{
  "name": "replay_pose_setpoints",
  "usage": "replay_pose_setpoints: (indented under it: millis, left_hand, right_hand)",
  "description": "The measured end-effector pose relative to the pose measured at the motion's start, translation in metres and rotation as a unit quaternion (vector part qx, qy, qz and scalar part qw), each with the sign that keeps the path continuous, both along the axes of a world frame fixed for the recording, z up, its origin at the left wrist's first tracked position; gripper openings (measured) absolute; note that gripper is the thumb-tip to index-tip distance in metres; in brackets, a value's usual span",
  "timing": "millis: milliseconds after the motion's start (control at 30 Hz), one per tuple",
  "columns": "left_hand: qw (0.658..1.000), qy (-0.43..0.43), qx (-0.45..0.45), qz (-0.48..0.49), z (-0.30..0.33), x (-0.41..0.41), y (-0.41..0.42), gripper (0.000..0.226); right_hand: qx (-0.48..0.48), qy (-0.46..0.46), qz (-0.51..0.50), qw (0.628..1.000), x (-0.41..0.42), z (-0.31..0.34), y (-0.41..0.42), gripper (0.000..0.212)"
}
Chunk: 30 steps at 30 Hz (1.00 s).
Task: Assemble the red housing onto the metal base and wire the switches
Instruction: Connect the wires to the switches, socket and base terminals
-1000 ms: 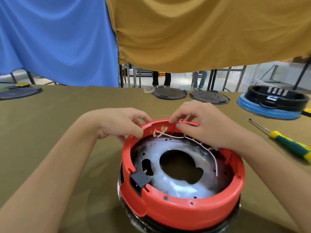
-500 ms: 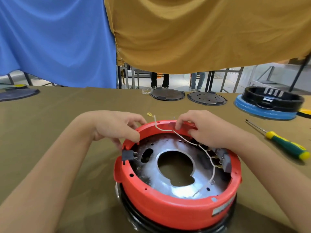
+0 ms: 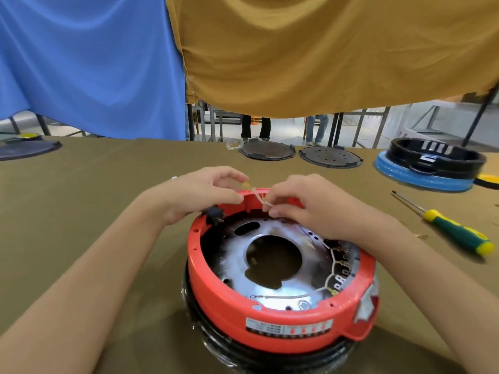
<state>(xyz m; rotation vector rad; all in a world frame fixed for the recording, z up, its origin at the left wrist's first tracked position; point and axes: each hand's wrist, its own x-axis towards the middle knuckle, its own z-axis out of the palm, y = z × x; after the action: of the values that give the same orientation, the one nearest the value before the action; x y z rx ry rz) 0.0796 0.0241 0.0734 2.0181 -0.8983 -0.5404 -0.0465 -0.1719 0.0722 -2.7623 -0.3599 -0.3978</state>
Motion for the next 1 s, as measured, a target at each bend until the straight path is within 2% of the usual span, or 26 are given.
replay_pose_setpoints:
  millis: [33,100,167,267,367,433,500,567,667,733,800,900,1000]
  left_hand:
    - [0.999,0.010,0.044,-0.010,0.005,0.001,0.006,0.038]
    - [0.992,0.010,0.121,-0.023,0.011,0.000,0.016,0.047]
    - [0.989,0.006,0.146,-0.030,0.013,-0.002,0.017,0.040]
    - [0.992,0.006,0.123,-0.040,0.014,-0.006,0.013,0.039]
    - [0.997,-0.001,0.068,-0.033,0.011,-0.008,0.005,0.043]
    - [1.000,-0.008,0.012,-0.004,0.003,-0.006,-0.001,0.035]
    - [0.999,-0.009,-0.023,0.022,-0.003,-0.003,-0.005,0.029]
    - [0.999,-0.009,-0.018,0.029,-0.005,0.000,-0.005,0.023]
    - [0.999,-0.004,0.046,0.021,-0.004,0.004,0.001,0.019]
    - [0.997,-0.002,0.075,0.004,-0.004,0.002,0.002,0.027]
    - [0.997,-0.022,0.075,-0.008,-0.006,-0.002,-0.001,0.032]
    - [0.998,-0.041,0.053,-0.008,-0.007,-0.005,-0.004,0.034]
    - [0.998,-0.047,0.038,-0.006,-0.008,-0.004,-0.005,0.035]
  right_hand:
    - [0.019,0.001,-0.003,1.000,-0.001,0.000,-0.001,0.017]
    - [0.041,0.011,-0.014,0.999,-0.001,-0.001,-0.003,0.012]
    - [0.041,0.027,-0.032,0.998,0.000,-0.001,-0.005,0.008]
    - [0.058,0.068,-0.041,0.995,-0.001,0.004,-0.007,0.006]
    - [0.142,0.085,-0.052,0.985,-0.007,0.012,-0.006,0.014]
    - [0.110,0.069,-0.047,0.991,-0.008,0.014,-0.005,0.021]
    - [0.056,0.049,-0.043,0.996,-0.008,0.014,-0.002,0.015]
    - [0.028,0.049,-0.052,0.997,-0.007,0.012,0.000,0.014]
    - [-0.002,0.064,-0.054,0.996,-0.006,0.010,0.004,0.033]
    - [-0.009,0.055,-0.053,0.997,-0.005,0.008,0.006,0.042]
    - [0.010,0.027,-0.054,0.998,-0.004,0.006,0.006,0.036]
    - [0.104,0.043,-0.038,0.993,-0.002,0.003,0.003,0.010]
    - [0.131,0.066,-0.006,0.989,-0.001,0.004,0.004,0.013]
